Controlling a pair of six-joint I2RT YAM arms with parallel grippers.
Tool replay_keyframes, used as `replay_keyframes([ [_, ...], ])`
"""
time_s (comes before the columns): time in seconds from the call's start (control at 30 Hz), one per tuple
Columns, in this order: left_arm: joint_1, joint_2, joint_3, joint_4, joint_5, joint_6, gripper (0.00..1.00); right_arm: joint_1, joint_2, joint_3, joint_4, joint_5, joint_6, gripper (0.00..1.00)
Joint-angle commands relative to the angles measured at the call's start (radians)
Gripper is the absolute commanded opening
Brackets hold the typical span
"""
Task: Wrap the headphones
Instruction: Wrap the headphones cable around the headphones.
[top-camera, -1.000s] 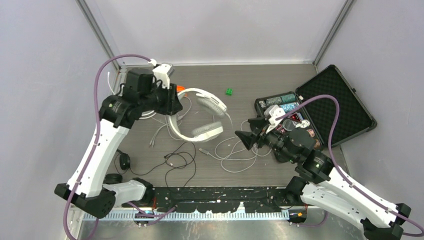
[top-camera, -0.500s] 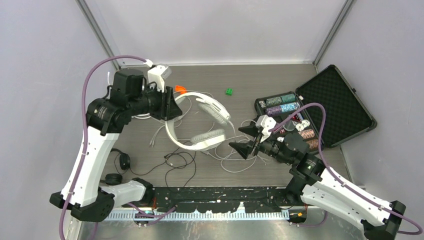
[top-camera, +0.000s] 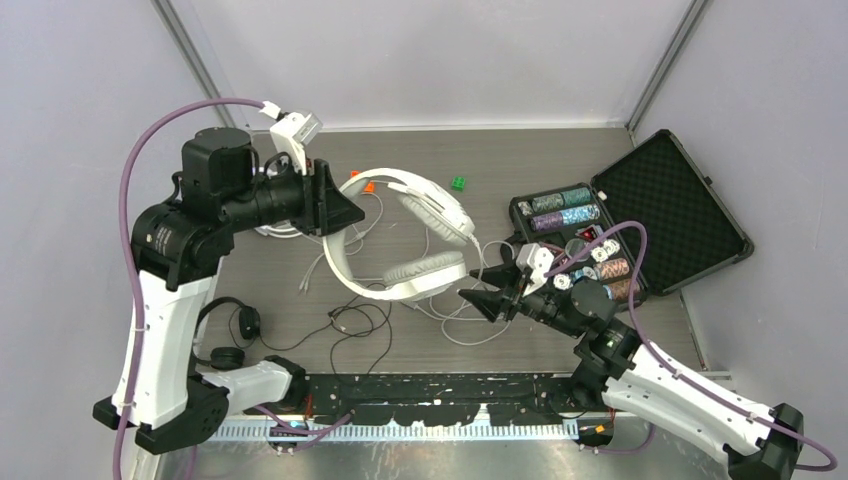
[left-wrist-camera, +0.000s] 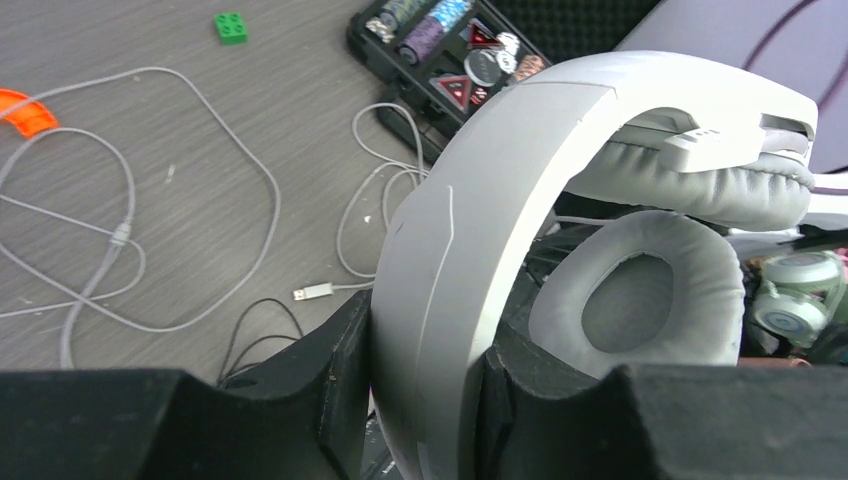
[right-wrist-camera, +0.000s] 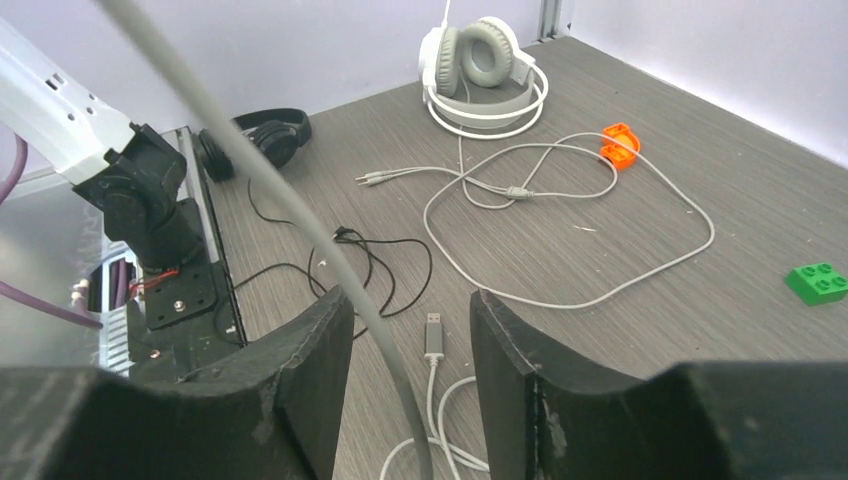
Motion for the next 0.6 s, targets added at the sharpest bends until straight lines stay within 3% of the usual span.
replay_keyframes([
  [0.0, 0.003, -0.018, 0.026, 0.098, 0.137, -0.09, 0.0, 0.003, 0.012, -0.05, 0.182, 0.016, 0.047, 0.49],
  [0.27, 0.003, -0.074, -0.022, 0.21, 0.211, -0.184, 0.0, 0.003, 0.145, -0.094, 0.38, -0.015, 0.11, 0.42],
  [0.4, 0.003, -0.091, -0.081, 0.252, 0.221, -0.207, 0.0, 0.003, 0.227, -0.104, 0.472, -0.013, 0.102, 0.17],
  [0.47, 0.003, -0.115, -0.193, 0.384, 0.285, -0.298, 0.0, 0.003, 0.279, -0.081, 0.522, -0.03, 0.085, 0.09],
  [0.57, 0.003, -0.139, -0.354, 0.647, 0.407, -0.471, 0.0, 0.004, 0.378, -0.002, 0.557, -0.063, 0.069, 0.04],
])
